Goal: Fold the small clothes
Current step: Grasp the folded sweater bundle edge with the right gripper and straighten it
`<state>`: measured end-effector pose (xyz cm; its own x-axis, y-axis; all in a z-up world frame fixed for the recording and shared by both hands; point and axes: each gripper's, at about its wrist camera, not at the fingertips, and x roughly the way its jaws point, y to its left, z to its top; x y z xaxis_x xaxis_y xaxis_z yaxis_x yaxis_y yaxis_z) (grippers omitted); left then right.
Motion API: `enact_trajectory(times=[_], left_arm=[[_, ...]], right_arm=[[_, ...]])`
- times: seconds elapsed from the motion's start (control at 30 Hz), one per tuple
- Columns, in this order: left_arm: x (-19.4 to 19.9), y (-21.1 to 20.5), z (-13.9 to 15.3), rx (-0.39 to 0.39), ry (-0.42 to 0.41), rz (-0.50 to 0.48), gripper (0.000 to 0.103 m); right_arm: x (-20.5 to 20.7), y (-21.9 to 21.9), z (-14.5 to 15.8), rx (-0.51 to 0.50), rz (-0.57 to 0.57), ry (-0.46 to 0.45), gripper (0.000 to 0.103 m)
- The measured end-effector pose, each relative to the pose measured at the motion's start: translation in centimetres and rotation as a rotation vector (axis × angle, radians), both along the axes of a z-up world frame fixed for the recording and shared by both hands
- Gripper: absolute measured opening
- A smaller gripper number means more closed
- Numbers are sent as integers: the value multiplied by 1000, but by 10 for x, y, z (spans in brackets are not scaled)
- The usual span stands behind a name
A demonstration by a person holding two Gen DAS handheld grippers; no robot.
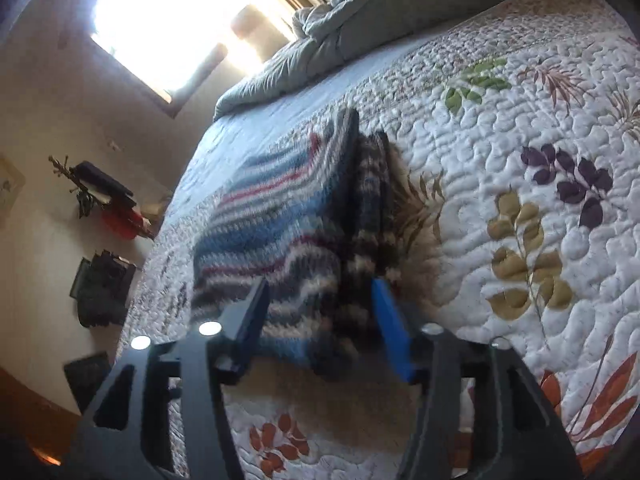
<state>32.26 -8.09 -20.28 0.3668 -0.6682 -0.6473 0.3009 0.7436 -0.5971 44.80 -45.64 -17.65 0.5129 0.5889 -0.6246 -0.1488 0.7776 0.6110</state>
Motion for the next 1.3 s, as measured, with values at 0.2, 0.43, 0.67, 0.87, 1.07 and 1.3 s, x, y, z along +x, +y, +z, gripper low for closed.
enact_trajectory(times=[0.2,0.43,0.67,0.87,1.07,1.3], left_arm=[[-4,15,-29,-67,50,14,91],[-10,17,-27,-65,61,-10,91],[-14,18,-30,-74,76,-17,91],[-7,18,-14,-59,47,6,91],[62,11,23,-140,-16,66,93],[125,-6,-10,40,95,162,93]], right_arm=[[73,7,4,-19,29,124,61],[89,29,-8,-121,95,183,20],[90,24,-18,-228,60,199,21],[108,3,17,-99,-16,114,45],[175,24,3,-92,-8,171,45],[206,45,2,-226,20,117,7]])
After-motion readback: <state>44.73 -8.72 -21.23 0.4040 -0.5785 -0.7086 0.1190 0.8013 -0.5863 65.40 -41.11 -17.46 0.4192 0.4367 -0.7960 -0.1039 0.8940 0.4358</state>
